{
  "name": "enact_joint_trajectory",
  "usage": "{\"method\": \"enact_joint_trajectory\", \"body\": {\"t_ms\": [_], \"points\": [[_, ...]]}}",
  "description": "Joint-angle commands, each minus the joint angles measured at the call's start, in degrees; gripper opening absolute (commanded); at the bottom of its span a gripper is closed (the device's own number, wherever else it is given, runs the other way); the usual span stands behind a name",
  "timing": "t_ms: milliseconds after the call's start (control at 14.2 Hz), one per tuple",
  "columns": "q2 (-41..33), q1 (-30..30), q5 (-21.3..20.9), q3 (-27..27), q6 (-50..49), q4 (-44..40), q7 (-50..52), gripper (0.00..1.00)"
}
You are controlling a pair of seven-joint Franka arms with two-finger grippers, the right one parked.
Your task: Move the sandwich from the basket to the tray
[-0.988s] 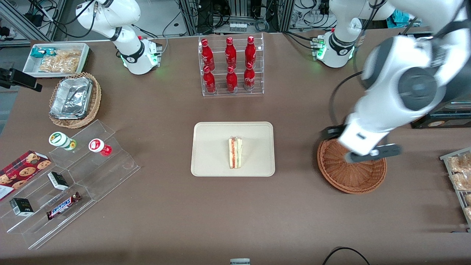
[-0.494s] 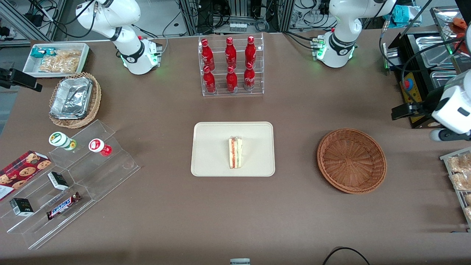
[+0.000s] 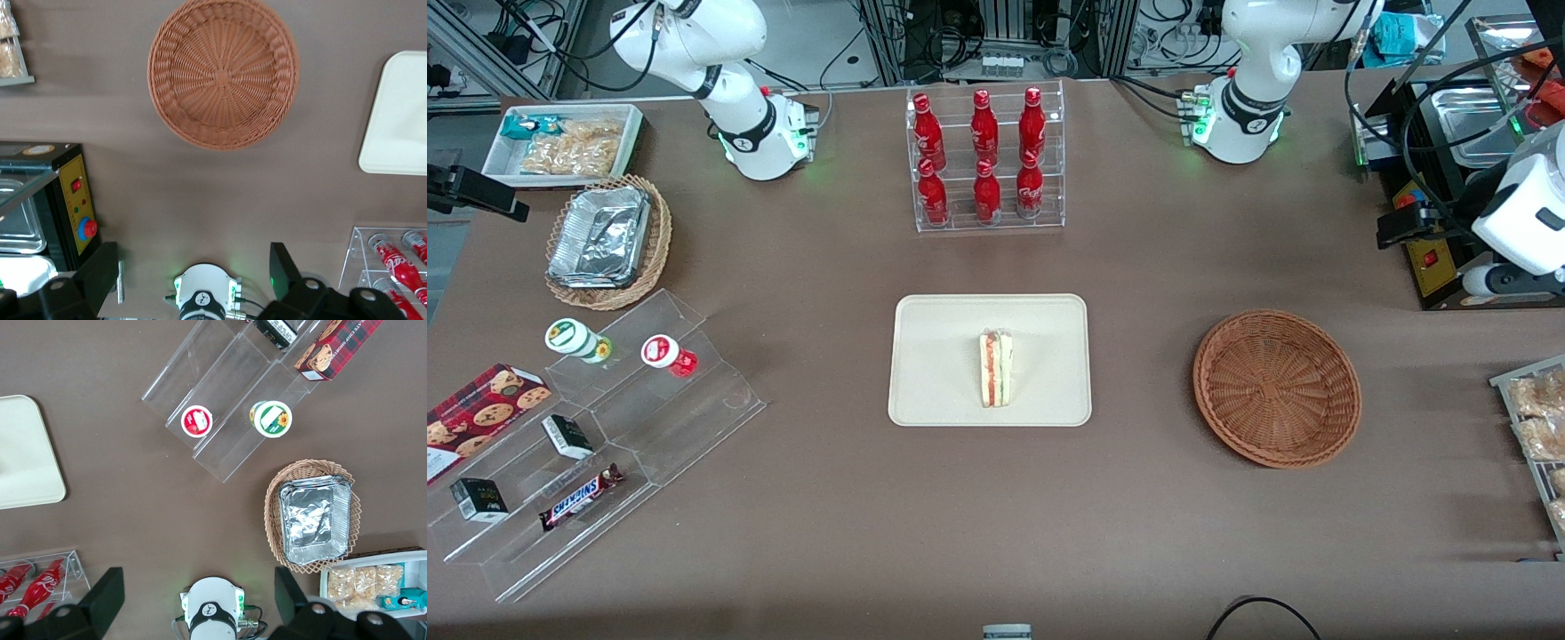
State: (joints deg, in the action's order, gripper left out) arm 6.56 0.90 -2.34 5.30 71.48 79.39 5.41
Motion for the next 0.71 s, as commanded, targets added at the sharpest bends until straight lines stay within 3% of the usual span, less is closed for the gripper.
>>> {"method": "enact_joint_trajectory", "body": {"t_ms": [0,635], "points": [[-8.12,-0.02,-1.17,0.58,3.57,10.85,-0.05,1.00],[-5.06,-0.02,-0.47,1.90,3.58,6.66,-0.13,1.00]]}}
